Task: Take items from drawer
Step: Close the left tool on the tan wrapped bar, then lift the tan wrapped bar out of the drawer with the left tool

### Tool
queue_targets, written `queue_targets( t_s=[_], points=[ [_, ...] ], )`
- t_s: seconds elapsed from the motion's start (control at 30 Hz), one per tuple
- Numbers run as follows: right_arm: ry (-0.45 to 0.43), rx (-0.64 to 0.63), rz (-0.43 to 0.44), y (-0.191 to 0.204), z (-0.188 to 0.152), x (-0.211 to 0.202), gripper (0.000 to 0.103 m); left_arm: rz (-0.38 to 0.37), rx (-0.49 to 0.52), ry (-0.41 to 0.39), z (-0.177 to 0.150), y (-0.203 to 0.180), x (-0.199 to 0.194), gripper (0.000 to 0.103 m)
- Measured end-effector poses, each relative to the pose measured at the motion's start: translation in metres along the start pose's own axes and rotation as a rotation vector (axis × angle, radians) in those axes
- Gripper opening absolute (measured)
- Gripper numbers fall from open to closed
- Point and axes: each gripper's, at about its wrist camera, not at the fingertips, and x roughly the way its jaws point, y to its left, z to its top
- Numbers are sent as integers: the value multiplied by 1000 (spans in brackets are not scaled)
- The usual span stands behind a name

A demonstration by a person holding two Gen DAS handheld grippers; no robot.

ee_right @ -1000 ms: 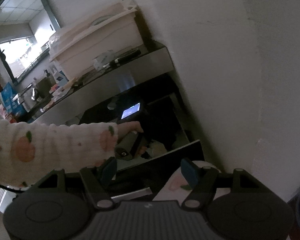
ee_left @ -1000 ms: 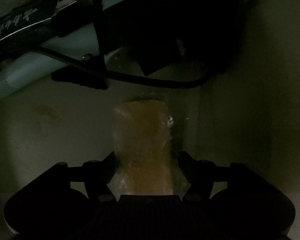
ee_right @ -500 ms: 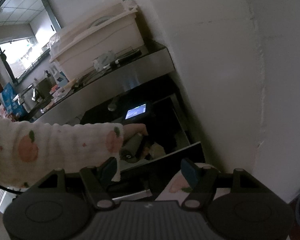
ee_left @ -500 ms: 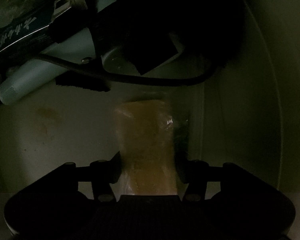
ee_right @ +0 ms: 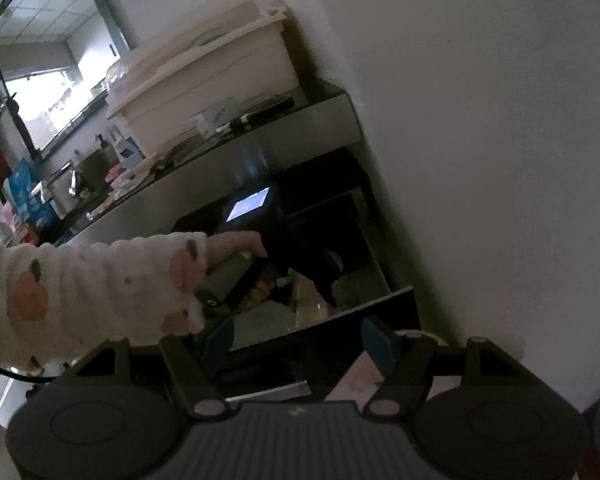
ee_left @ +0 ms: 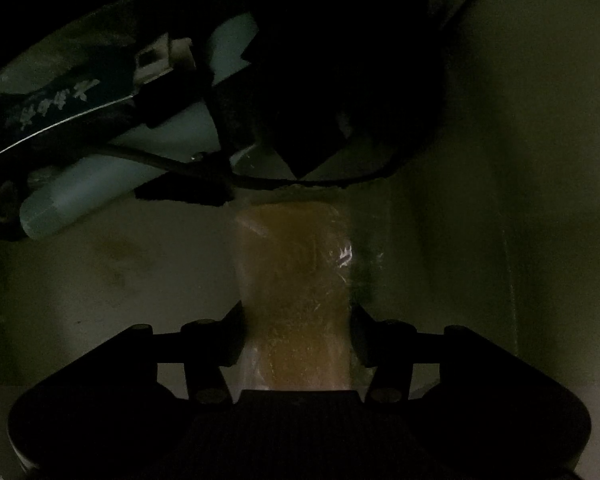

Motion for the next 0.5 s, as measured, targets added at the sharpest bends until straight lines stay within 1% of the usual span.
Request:
queue_targets(
  t_s=[0.1, 0.17, 0.23, 0.3, 0.5],
  points=[
    [4, -30, -6, 6, 3, 3, 70, -9, 16, -2, -3, -2, -3, 51],
    [12, -48, -18, 9, 5, 7, 70, -15, 46, -3, -6, 0, -25, 51],
    [24, -64, -35, 13, 8, 11, 70, -19, 82, -6, -10, 6, -39, 51],
    [23, -79, -35, 16, 9, 13, 70, -16, 111, -19, -8, 10, -33, 51],
    [26, -114, -17, 26, 10, 14, 70, -13, 197, -98, -24, 5, -40, 51]
  ],
)
